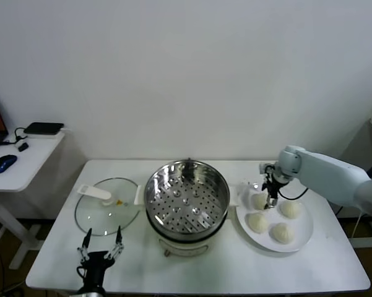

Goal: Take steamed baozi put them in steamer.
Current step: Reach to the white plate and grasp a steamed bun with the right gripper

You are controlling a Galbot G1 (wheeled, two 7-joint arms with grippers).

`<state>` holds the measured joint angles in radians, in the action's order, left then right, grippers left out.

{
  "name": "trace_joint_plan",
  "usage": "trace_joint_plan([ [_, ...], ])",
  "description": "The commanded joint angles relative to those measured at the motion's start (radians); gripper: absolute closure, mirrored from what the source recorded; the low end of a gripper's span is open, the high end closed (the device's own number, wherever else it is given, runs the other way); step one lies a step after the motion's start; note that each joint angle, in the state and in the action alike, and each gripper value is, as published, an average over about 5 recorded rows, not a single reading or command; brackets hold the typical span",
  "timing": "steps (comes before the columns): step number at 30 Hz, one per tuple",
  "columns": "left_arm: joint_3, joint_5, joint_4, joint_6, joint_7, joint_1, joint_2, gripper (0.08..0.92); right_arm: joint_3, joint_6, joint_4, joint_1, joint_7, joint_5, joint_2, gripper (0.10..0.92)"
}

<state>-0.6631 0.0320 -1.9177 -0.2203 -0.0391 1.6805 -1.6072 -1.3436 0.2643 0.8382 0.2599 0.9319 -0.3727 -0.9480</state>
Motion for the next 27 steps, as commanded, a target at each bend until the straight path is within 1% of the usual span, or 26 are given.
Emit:
trace_joint_plan([
  [1, -0.002, 0.000, 0.006, 0.004, 0.001, -0.004, 0.015, 0.177, 0.004, -0.004, -0.026, -0.007, 0.006, 0.005, -0.021, 0.205],
  [7, -0.002, 0.000, 0.003, 0.004, 0.002, -0.003, 0.019, 0.177, -0.006, -0.003, -0.014, -0.001, 0.008, 0.001, -0.015, 0.288],
  [20, -0.003, 0.000, 0.003, 0.001, 0.007, 0.000, 0.020, 0.177, -0.050, -0.001, 0.027, 0.047, 0.025, -0.016, 0.004, 0.316],
  [23, -0.003, 0.000, 0.004, -0.002, 0.009, 0.002, 0.019, 0.177, -0.054, -0.001, 0.027, 0.050, 0.027, -0.019, 0.003, 0.342],
  [27, -0.005, 0.000, 0.002, -0.005, 0.009, 0.005, 0.019, 0.177, -0.053, -0.001, 0.030, 0.052, 0.025, -0.018, 0.005, 0.396],
])
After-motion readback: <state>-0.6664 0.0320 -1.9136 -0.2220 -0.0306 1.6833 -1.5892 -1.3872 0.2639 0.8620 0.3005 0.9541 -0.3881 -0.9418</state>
